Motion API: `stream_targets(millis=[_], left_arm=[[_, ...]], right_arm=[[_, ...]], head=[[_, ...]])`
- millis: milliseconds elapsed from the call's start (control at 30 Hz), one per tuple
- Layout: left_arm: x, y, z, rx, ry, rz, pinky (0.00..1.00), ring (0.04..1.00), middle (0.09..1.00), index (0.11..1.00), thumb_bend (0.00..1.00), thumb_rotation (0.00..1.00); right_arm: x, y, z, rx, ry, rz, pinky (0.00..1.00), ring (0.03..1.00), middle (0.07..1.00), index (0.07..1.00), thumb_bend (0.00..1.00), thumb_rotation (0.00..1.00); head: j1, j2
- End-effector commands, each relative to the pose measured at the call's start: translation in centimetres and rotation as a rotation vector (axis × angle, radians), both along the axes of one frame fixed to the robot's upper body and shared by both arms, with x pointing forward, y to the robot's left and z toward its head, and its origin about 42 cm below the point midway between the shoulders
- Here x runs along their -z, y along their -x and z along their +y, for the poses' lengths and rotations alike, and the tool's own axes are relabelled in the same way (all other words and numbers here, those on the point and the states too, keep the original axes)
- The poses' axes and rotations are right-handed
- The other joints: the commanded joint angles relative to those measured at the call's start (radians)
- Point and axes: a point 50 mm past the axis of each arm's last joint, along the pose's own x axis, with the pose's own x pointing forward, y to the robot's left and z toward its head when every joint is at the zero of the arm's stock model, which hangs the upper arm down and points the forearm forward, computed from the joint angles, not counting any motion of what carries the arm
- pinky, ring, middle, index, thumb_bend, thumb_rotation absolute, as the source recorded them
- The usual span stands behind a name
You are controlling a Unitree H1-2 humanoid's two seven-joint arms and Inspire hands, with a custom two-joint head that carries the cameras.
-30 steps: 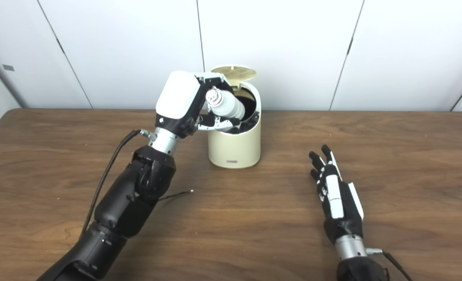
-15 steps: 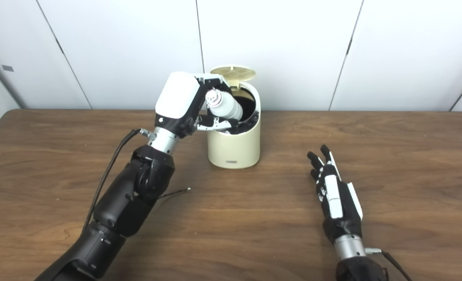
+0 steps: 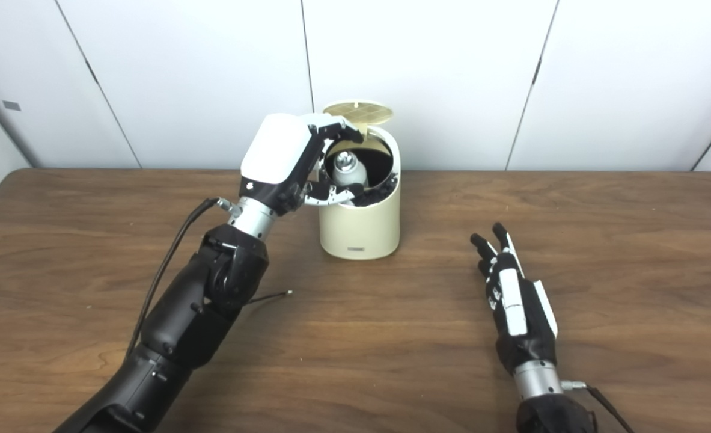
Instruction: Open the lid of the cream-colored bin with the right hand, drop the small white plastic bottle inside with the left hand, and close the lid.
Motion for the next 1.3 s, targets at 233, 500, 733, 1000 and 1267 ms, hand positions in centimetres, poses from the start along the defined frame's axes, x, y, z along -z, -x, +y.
stream_targets(millis=[233,500,733,1000,1267], left_arm=[[-2.7,-0.4,-0.2,0.037,0.062,-0.071,0.52,0.575,0.59,0.571,0.89,0.01],[-3.0,0.5,0.4,0.081,0.237,-0.099,0.38,0.411,0.525,0.487,0.49,0.0],[-3.8,2.0,2.6,0.102,0.42,-0.091,0.35,0.415,0.521,0.467,0.47,0.0],[-3.9,4.6,7.1,0.044,0.678,0.009,0.32,0.435,0.509,0.484,0.48,0.0],[-2.2,8.7,10.3,-0.044,0.861,0.161,0.41,0.488,0.486,0.499,0.52,0.0]], right_arm=[[0.2,-0.3,0.1,-0.004,-0.01,-0.016,0.99,0.974,0.91,0.996,0.62,0.93],[0.3,-0.2,-0.2,-0.003,-0.012,-0.018,1.0,0.978,0.912,0.995,0.63,0.92],[0.3,-0.1,-0.2,0.003,-0.008,-0.013,0.99,0.975,0.908,0.995,0.62,0.93],[-0.1,0.0,-0.4,0.007,-0.011,-0.029,0.98,0.974,0.918,0.993,0.62,0.93],[-2.3,0.2,-0.6,0.008,-0.011,-0.101,0.93,0.969,0.943,0.963,0.63,0.95]], head=[[0.003,0.0],[0.004,-0.012],[0.005,-0.007],[0.001,-0.006],[-0.007,-0.007]])
